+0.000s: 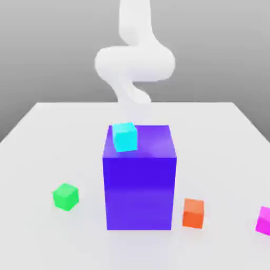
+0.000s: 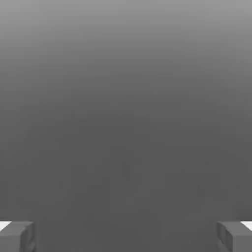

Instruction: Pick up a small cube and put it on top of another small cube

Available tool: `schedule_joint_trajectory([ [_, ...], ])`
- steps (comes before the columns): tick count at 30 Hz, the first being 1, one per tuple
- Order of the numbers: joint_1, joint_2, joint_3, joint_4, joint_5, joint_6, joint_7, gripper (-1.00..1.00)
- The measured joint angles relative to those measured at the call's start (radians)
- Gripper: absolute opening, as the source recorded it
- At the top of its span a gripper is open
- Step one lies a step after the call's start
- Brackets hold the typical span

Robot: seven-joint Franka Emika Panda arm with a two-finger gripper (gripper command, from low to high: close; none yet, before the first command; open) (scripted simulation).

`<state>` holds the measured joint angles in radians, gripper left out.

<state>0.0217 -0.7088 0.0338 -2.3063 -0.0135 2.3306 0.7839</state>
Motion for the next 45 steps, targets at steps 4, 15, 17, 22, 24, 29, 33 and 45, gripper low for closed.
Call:
schedule_joint_trajectory([
  [4,0.037,0.150,0.057,-0.010,-0.025,0.050,-0.025,0.00],
  [15,0.139,0.549,0.208,-0.038,-0.116,0.184,-0.072,0.00],
  [17,0.168,0.622,0.233,-0.043,-0.137,0.208,-0.077,0.00],
  [22,0.254,0.805,0.267,-0.055,-0.188,0.268,-0.092,0.00],
  [24,0.277,0.877,0.280,-0.060,-0.205,0.291,-0.100,0.00],
  [29,0.344,1.059,0.299,-0.062,-0.259,0.365,-0.103,0.00],
  [33,0.411,1.197,0.223,-0.032,-0.340,0.463,-0.046,-1.00],
  [45,0.351,1.053,0.302,-0.051,-0.244,0.363,-0.124,-1.00],
])
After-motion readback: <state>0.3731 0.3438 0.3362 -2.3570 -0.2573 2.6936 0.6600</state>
